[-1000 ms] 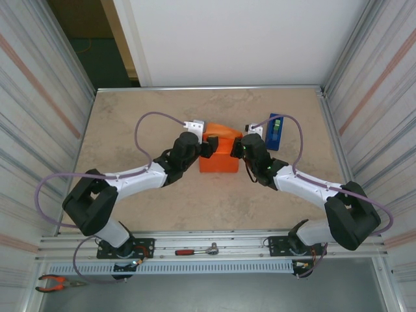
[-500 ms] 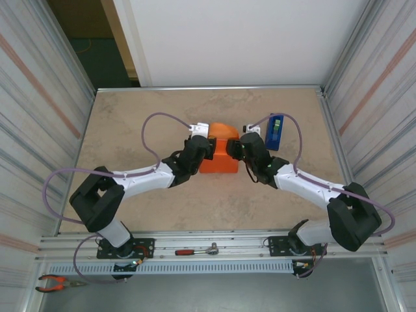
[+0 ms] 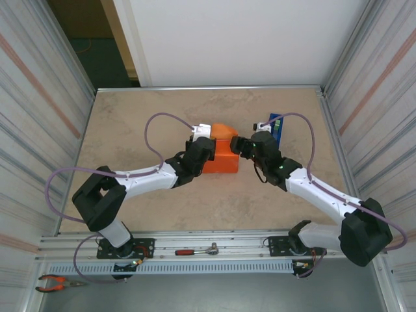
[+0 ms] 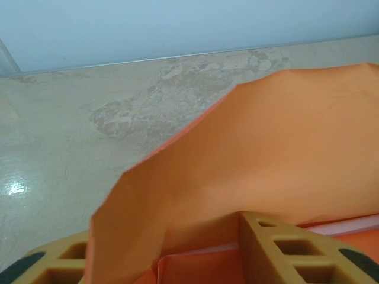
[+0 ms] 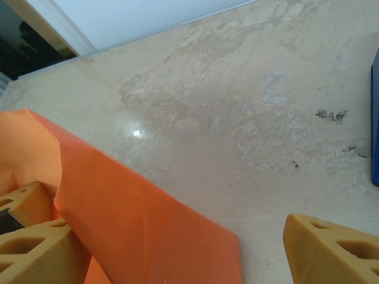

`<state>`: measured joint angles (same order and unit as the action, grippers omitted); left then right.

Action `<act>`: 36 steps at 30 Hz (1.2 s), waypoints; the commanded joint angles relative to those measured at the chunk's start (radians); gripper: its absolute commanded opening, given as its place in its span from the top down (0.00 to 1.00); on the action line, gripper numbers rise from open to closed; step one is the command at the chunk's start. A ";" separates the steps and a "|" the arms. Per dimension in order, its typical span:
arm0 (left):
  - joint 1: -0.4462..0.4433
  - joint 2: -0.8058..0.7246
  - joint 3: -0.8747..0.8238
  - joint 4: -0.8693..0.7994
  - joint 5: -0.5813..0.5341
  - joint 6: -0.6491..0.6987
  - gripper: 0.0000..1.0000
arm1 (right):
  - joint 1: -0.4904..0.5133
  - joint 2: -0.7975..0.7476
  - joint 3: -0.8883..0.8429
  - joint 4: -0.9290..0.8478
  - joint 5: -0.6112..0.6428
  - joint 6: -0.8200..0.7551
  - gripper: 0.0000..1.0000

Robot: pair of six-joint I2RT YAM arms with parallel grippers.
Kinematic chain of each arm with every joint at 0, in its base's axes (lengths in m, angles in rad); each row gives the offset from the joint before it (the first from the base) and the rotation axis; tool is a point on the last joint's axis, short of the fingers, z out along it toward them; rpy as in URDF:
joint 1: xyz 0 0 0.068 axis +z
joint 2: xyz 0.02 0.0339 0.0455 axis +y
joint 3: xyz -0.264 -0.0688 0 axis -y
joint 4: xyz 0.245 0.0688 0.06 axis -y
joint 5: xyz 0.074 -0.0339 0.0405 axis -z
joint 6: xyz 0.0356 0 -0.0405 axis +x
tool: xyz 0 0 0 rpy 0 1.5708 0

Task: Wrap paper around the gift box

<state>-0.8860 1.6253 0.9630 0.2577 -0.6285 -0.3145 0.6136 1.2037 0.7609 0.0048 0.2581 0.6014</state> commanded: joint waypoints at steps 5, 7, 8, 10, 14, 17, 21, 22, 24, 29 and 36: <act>-0.015 0.033 0.017 -0.091 -0.016 -0.015 0.54 | 0.000 0.055 0.040 -0.023 -0.001 -0.021 0.43; -0.017 0.034 0.020 -0.095 -0.017 -0.014 0.54 | 0.000 0.071 0.054 -0.028 -0.002 -0.033 0.69; -0.017 0.033 0.020 -0.095 -0.017 -0.014 0.54 | 0.001 0.080 0.064 -0.031 -0.003 -0.039 0.86; -0.016 0.033 0.022 -0.095 -0.019 -0.013 0.55 | 0.000 0.088 0.073 -0.037 -0.007 -0.046 0.98; -0.017 0.033 0.024 -0.097 -0.023 -0.013 0.55 | 0.000 0.095 0.091 -0.045 -0.024 -0.051 0.30; -0.016 0.037 0.027 -0.101 -0.022 -0.013 0.55 | -0.002 0.113 0.111 -0.056 -0.036 -0.059 0.87; -0.019 0.038 0.027 -0.103 -0.025 -0.015 0.55 | -0.013 0.148 0.149 -0.068 -0.061 -0.066 0.75; -0.018 0.038 0.026 -0.103 -0.025 -0.017 0.55 | -0.015 0.155 0.157 -0.072 -0.062 -0.067 0.45; -0.018 0.036 0.024 -0.104 -0.027 -0.017 0.55 | -0.021 0.174 0.184 -0.082 -0.077 -0.075 0.40; -0.019 0.033 0.022 -0.103 -0.029 -0.014 0.56 | -0.036 0.215 0.237 -0.098 -0.104 -0.091 0.81; -0.019 0.036 0.023 -0.098 -0.028 -0.015 0.56 | -0.050 0.241 0.275 -0.112 -0.122 -0.100 1.00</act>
<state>-0.8970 1.6382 0.9836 0.2325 -0.6415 -0.3225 0.5713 1.4345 1.0046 -0.0860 0.1429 0.5159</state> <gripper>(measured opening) 0.438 0.044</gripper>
